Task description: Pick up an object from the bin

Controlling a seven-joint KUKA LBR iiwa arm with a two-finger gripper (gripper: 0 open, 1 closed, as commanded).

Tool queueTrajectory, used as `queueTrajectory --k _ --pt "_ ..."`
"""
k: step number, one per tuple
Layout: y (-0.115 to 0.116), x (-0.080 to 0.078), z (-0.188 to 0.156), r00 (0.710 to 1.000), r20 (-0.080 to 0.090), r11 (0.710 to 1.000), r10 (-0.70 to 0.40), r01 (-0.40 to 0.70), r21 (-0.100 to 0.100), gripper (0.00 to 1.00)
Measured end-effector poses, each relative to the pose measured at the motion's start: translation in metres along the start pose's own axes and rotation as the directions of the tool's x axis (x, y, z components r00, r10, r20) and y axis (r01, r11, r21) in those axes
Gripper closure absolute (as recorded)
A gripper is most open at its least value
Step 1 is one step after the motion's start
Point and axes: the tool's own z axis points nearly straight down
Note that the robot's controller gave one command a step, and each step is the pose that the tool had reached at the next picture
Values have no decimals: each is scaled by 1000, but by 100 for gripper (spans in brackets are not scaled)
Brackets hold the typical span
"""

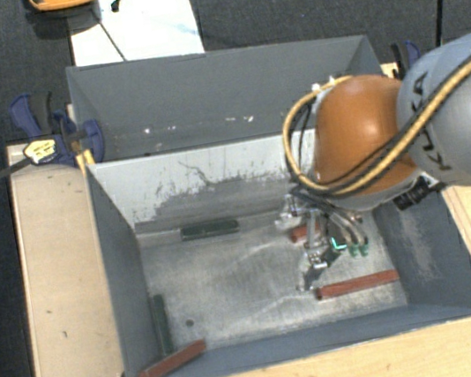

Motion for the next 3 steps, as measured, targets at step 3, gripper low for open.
queueTrajectory --k 3 --pt "-52 23 27 995 7 995 -98 98 4 0"
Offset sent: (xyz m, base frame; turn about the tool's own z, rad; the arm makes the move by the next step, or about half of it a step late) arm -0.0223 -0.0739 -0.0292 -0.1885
